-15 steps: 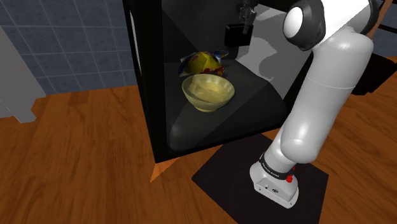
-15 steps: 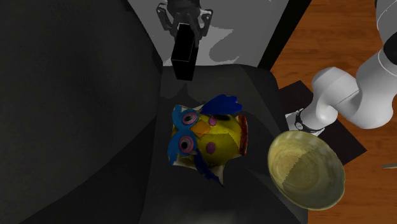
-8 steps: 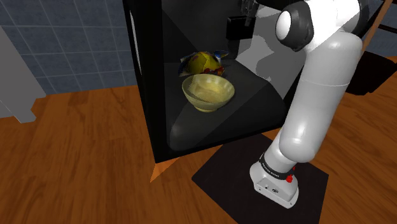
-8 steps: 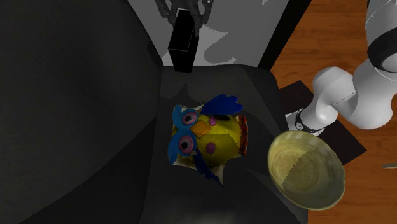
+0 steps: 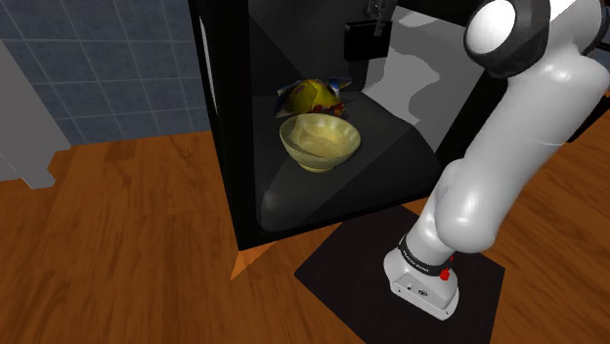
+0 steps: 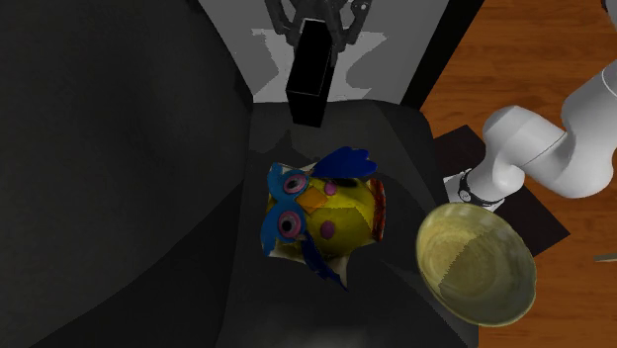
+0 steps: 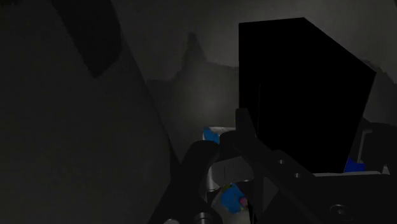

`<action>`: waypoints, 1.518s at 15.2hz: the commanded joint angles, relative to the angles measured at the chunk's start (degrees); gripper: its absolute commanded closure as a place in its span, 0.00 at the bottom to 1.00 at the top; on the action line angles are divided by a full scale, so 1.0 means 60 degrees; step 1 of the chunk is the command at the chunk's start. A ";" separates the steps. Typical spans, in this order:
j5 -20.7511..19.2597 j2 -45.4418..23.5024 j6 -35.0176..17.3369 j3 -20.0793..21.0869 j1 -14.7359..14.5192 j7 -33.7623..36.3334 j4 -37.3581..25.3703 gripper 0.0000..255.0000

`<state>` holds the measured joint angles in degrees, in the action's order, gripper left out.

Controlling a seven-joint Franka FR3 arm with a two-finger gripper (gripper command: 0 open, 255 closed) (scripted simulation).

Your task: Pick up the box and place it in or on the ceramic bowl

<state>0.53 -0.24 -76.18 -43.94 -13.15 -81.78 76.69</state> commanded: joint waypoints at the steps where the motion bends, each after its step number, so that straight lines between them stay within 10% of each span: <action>1: -0.0615 0.0886 -0.0139 0.0411 -0.0441 0.0752 0.0786 1.00; 10: -0.1635 0.3489 0.0030 0.2703 -0.1073 0.3664 0.3018 1.00; 23: -0.0946 0.5006 0.0450 0.5460 -0.1608 0.7064 0.4392 1.00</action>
<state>-5.78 29.40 -73.73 -12.59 -22.48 -41.25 102.80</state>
